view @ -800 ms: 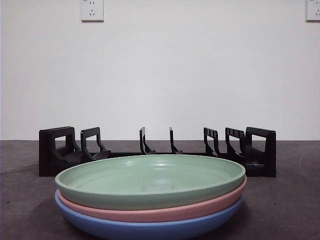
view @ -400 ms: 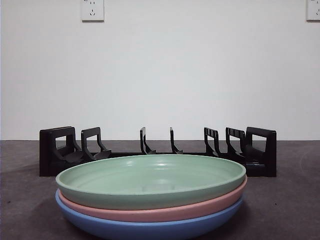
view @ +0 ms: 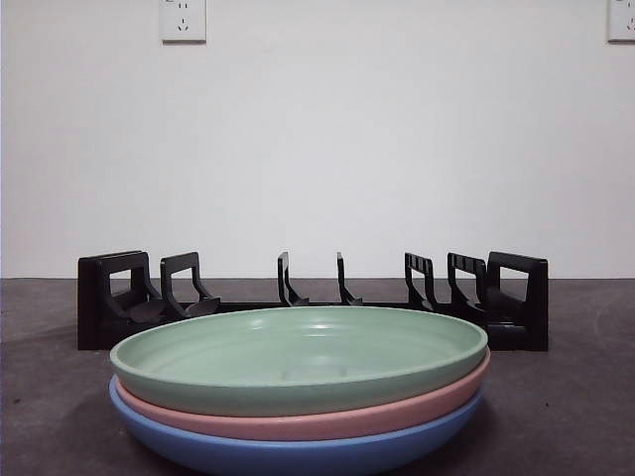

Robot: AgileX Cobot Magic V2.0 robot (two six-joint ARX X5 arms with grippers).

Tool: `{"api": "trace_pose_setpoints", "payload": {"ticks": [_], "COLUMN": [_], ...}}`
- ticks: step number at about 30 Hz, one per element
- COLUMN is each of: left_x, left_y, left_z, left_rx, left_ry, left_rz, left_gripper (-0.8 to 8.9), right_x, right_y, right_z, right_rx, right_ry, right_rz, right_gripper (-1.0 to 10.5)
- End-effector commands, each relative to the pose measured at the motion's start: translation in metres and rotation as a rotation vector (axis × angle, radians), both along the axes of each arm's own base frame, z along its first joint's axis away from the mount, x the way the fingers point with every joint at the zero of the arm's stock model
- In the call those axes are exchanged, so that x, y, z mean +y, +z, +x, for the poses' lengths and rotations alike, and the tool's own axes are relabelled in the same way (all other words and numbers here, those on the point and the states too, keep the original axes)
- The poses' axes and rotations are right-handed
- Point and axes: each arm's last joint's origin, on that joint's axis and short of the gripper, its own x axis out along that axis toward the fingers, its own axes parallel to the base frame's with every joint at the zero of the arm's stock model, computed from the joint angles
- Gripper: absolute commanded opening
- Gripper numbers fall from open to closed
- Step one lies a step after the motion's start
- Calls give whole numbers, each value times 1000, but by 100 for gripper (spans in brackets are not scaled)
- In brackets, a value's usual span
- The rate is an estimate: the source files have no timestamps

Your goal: Place the plate

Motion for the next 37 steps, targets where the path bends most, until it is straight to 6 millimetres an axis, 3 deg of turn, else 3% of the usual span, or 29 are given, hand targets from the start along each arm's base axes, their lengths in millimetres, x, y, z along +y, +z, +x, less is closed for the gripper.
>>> {"api": "trace_pose_setpoints", "payload": {"ticks": [1,10,20,37], "left_x": [0,0,0,0], "left_y": [-5,-5,-5,-5], "left_z": [1,1,1,1], "left_rx": [5,5,6,6], "left_ry": [-6,-6,-6,-6], "left_rz": [-1,-1,-1,-1], "left_gripper": [7,7,7,7], "right_x": [-9,-39,-48,-48], "right_y": [-12,-82,-144,-144], "right_z": [1,-12,-16,-18], "right_rx": [-14,-104,-180,-182], "right_ry": [-15,-127,-193,-173], "right_rz": [19,58,76,75], "right_gripper": [23,23,23,23]}}
